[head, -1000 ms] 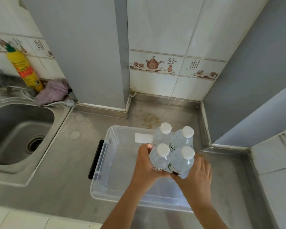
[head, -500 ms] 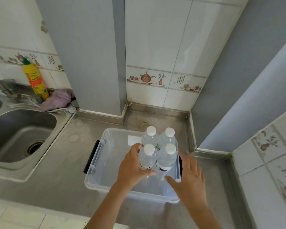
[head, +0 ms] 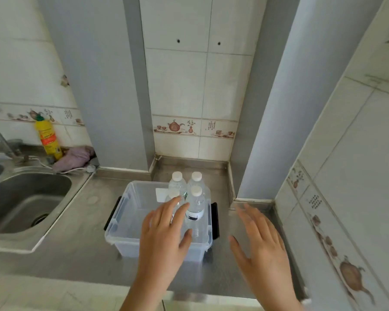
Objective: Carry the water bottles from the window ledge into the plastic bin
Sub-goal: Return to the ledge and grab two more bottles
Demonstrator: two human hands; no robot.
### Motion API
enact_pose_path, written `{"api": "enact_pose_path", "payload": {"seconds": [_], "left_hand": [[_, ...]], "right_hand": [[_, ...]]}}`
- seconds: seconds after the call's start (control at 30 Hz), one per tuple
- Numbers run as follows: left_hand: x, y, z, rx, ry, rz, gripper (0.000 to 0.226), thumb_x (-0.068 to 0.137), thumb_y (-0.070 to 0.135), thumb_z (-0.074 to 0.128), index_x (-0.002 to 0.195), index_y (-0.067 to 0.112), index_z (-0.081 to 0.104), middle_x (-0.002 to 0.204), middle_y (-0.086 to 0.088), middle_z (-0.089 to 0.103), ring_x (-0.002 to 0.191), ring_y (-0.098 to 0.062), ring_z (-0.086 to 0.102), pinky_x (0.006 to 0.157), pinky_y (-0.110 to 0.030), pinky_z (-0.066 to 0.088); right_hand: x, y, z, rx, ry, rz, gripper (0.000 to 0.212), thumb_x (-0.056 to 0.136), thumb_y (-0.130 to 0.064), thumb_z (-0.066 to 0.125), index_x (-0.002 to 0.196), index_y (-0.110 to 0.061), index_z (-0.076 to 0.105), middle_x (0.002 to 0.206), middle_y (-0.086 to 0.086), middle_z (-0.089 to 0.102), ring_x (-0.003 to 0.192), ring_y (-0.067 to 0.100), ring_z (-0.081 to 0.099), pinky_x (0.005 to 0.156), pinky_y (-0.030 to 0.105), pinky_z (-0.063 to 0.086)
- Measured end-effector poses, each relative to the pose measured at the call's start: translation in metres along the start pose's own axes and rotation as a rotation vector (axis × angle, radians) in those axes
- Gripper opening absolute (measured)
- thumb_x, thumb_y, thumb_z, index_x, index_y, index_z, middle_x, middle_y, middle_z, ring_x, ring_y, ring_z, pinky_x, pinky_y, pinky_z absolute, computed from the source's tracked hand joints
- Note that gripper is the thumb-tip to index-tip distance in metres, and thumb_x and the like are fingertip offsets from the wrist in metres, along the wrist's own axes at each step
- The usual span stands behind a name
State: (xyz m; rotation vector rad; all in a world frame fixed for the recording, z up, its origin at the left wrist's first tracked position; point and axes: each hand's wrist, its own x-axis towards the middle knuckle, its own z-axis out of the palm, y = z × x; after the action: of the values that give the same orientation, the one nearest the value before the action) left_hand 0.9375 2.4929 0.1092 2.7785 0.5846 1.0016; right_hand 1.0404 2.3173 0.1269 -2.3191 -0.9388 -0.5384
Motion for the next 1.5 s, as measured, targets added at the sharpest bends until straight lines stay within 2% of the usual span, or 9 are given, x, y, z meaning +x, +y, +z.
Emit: {"api": "enact_pose_path", "payload": {"seconds": [0.13,0.27,0.47,0.63,0.83,0.93,1.17,1.37,1.5], "left_hand": [[-0.026,0.033,-0.025,0.017,0.012,0.065,0.042,0.081,0.035,0.067,0.120,0.020,0.066,0.129,0.002,0.061,0.116,-0.019,0.052,0.089,-0.048,0.053],[-0.057,0.056,-0.038,-0.015,-0.022,0.121,0.042,0.085,0.042,0.053,0.118,0.020,0.067,0.127,0.001,0.062,0.114,-0.019,0.053,0.089,-0.046,0.053],[-0.085,0.070,-0.059,-0.051,-0.061,0.168,0.045,0.084,0.047,0.052,0.117,0.020,0.068,0.124,0.000,0.064,0.108,-0.021,0.063,0.089,-0.048,0.053],[-0.083,0.077,-0.077,-0.138,-0.051,0.267,0.050,0.083,0.051,0.053,0.119,0.020,0.068,0.128,0.000,0.064,0.112,-0.017,0.053,0.089,-0.049,0.054],[-0.088,0.096,-0.094,-0.311,-0.109,0.432,0.051,0.083,0.053,0.054,0.122,0.023,0.066,0.134,0.003,0.060,0.116,-0.020,0.062,0.098,-0.045,0.045],[-0.101,0.112,-0.095,-0.406,-0.147,0.516,0.050,0.084,0.053,0.052,0.121,0.023,0.066,0.134,0.002,0.061,0.117,-0.021,0.063,0.093,-0.051,0.051],[-0.141,0.168,-0.103,-0.501,-0.308,0.672,0.056,0.083,0.058,0.043,0.116,0.022,0.070,0.129,-0.002,0.066,0.113,-0.022,0.066,0.092,-0.052,0.050],[-0.174,0.227,-0.105,-0.578,-0.312,0.814,0.050,0.076,0.054,0.072,0.117,0.024,0.069,0.130,0.001,0.064,0.114,-0.020,0.064,0.094,-0.049,0.048],[-0.206,0.284,-0.116,-0.670,-0.273,0.876,0.051,0.082,0.055,0.050,0.117,0.022,0.068,0.131,0.000,0.063,0.122,-0.015,0.048,0.093,-0.049,0.049]], "right_hand": [[-0.042,0.008,-0.024,-0.042,-0.003,0.015,0.053,0.081,-0.041,0.045,0.127,-0.018,0.056,0.131,0.005,0.059,0.123,0.021,0.041,0.086,0.052,0.053],[-0.084,0.013,-0.045,-0.097,-0.036,0.077,0.052,0.081,-0.044,0.045,0.126,-0.021,0.057,0.132,0.003,0.059,0.123,0.020,0.040,0.086,0.052,0.053],[-0.128,-0.003,-0.078,-0.126,-0.046,0.157,0.052,0.085,-0.051,0.042,0.130,-0.028,0.053,0.136,-0.002,0.056,0.125,0.025,0.052,0.093,0.051,0.050],[-0.149,-0.030,-0.108,-0.222,0.019,0.250,0.051,0.087,-0.055,0.036,0.130,-0.031,0.047,0.136,-0.001,0.056,0.123,0.026,0.055,0.093,0.053,0.049],[-0.187,-0.059,-0.141,-0.369,0.024,0.458,0.053,0.087,-0.057,0.036,0.134,-0.033,0.046,0.142,-0.005,0.051,0.127,0.024,0.051,0.098,0.049,0.043],[-0.213,-0.074,-0.159,-0.432,0.065,0.548,0.052,0.091,-0.059,0.027,0.133,-0.032,0.044,0.139,-0.001,0.054,0.126,0.026,0.053,0.096,0.053,0.046],[-0.284,-0.088,-0.207,-0.531,0.150,0.740,0.051,0.087,-0.052,0.040,0.131,-0.028,0.051,0.140,-0.002,0.052,0.129,0.024,0.048,0.101,0.048,0.039],[-0.334,-0.086,-0.250,-0.577,0.247,0.866,0.052,0.086,-0.053,0.041,0.132,-0.031,0.048,0.142,-0.005,0.049,0.130,0.013,0.033,0.101,0.050,0.042],[-0.379,-0.074,-0.289,-0.624,0.277,0.931,0.052,0.087,-0.052,0.040,0.133,-0.031,0.047,0.143,-0.004,0.048,0.132,0.017,0.037,0.103,0.048,0.039]]}}
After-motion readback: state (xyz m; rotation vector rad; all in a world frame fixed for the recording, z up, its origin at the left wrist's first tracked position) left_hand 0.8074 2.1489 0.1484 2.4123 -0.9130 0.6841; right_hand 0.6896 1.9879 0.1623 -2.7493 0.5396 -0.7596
